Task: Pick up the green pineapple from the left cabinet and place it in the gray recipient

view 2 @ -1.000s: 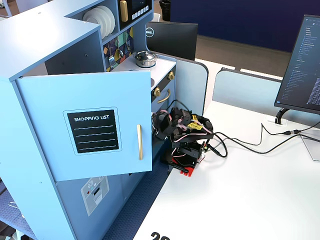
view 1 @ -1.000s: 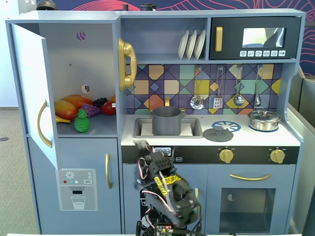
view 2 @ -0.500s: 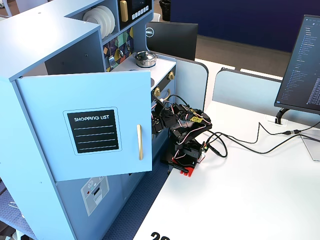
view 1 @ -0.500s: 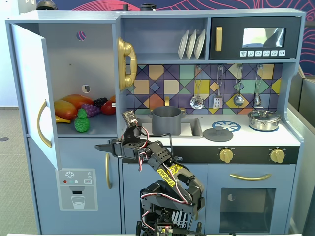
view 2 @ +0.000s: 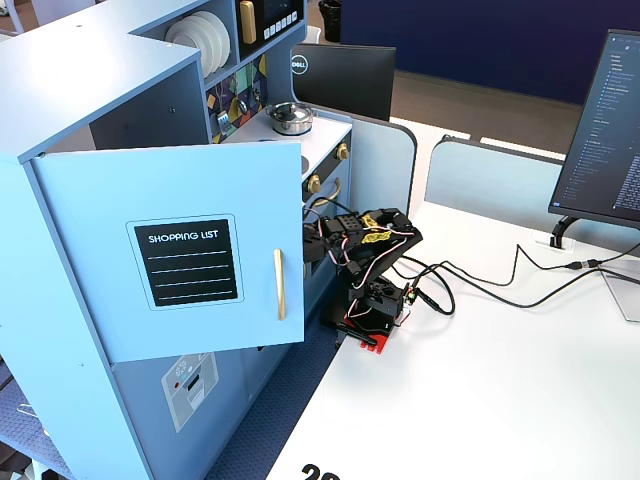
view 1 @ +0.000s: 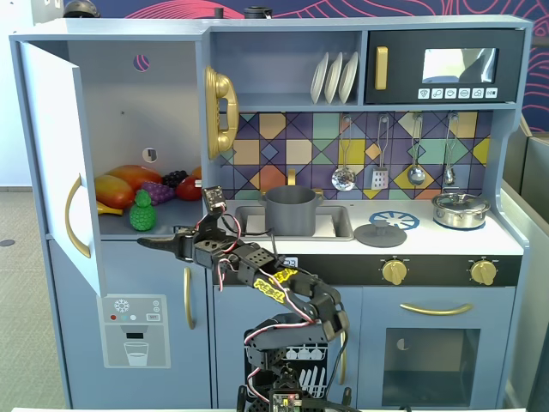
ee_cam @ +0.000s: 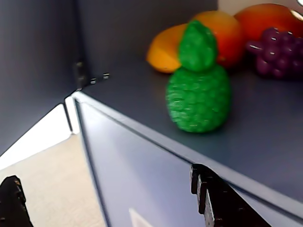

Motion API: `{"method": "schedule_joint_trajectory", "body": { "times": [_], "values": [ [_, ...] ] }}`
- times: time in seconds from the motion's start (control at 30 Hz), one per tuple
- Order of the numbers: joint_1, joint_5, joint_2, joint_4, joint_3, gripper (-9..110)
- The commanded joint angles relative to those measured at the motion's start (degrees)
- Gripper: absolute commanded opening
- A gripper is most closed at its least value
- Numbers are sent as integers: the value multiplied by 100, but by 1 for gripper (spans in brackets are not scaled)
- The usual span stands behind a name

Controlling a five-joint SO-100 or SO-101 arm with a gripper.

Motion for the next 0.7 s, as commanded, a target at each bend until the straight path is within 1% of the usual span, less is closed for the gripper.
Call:
{"method": "schedule_joint_trajectory", "body": {
  "times": [0.0,0.2,0.3,0.67],
  "values": [
    [185,70,-396,-475,-554,42],
    [334,-237,-1011,-1037,-826,46],
    [369,-387,-1283,-1151,-1046,46],
    [694,-325,-2162,-1661,-1433,47]
  ]
}}
